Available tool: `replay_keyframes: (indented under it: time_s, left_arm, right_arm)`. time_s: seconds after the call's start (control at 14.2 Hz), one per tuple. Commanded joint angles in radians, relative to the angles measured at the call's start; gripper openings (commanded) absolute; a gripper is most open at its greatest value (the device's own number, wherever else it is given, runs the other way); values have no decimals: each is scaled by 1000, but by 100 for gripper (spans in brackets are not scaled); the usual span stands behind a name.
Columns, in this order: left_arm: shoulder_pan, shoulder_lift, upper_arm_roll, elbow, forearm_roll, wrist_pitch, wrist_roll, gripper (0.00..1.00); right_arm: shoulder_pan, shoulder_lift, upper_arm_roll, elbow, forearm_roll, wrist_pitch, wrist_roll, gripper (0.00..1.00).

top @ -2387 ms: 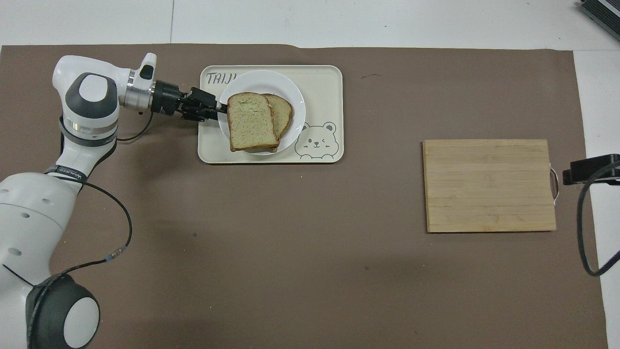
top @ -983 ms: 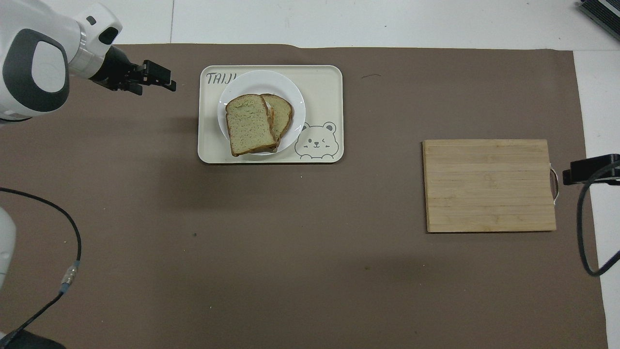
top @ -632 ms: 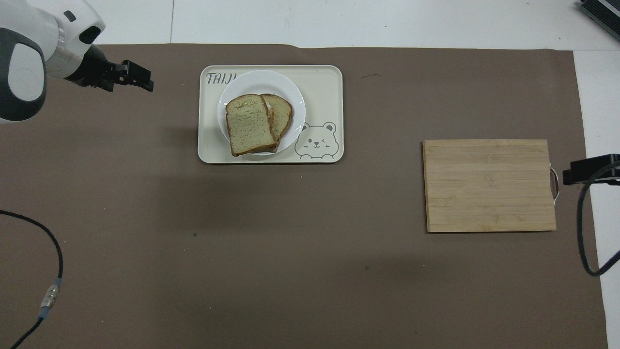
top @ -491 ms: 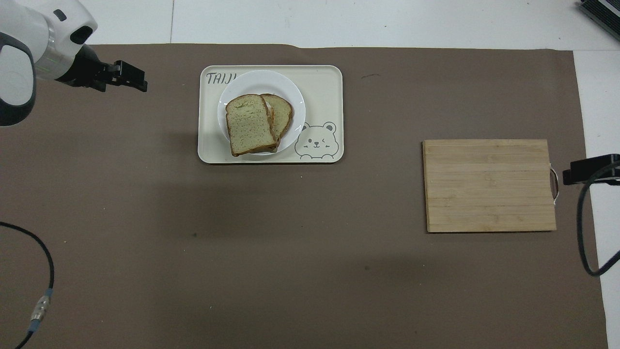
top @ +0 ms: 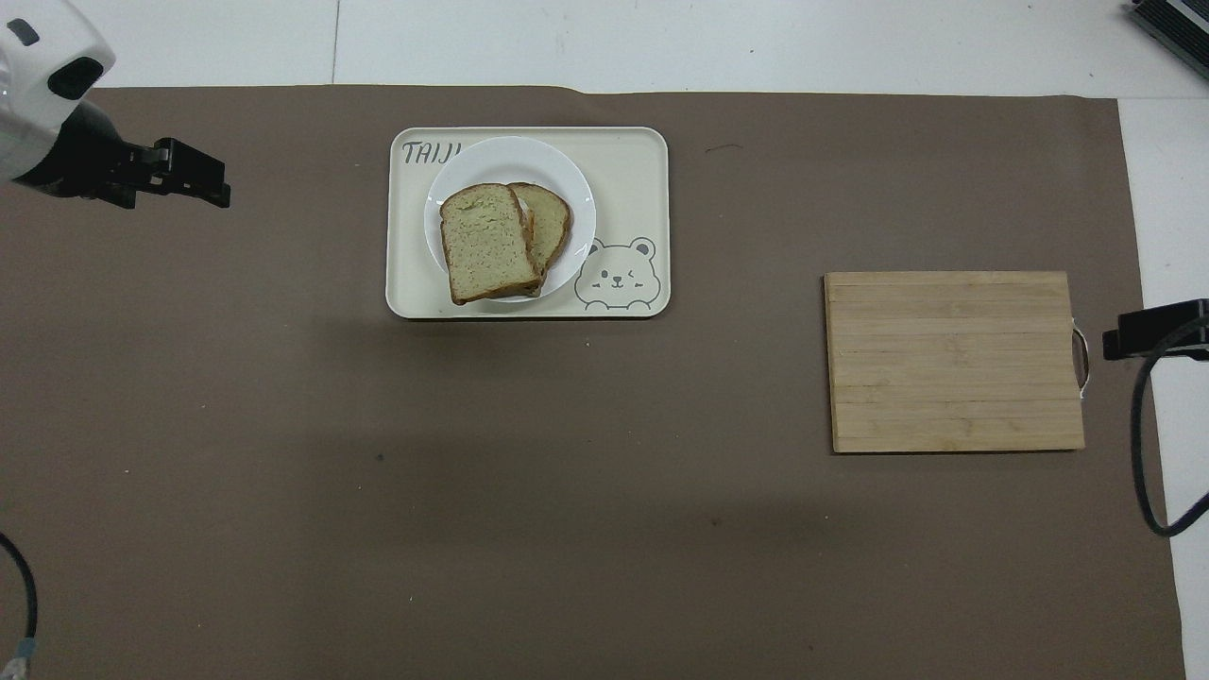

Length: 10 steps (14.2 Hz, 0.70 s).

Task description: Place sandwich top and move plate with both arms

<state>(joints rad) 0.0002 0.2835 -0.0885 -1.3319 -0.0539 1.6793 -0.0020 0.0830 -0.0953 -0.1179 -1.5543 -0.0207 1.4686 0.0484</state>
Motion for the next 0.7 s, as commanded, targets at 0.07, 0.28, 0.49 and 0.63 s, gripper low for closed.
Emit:
replay_keyframes:
  time_s: [0.07,0.28,0.49,0.63]
  left_arm:
    - [1,-194,6,-236,23,14,-24,100]
    - [1,-274,6,-315,23,2,-21,100]
    - [3,-349,7,-365,23,-56,-7,100]
    - [4,-377,7,-365,23,-110,-7,100]
  right_arm:
    - [-9,-12,14,-16,-11,3,-27,100]
    - [-9,-17,14,-20,-16,-30,-27,100]
    - [-5,-17,14,-20,-18,-27,-27,100]
    - [-5,-23,15,-24,-16,-30,-28,100]
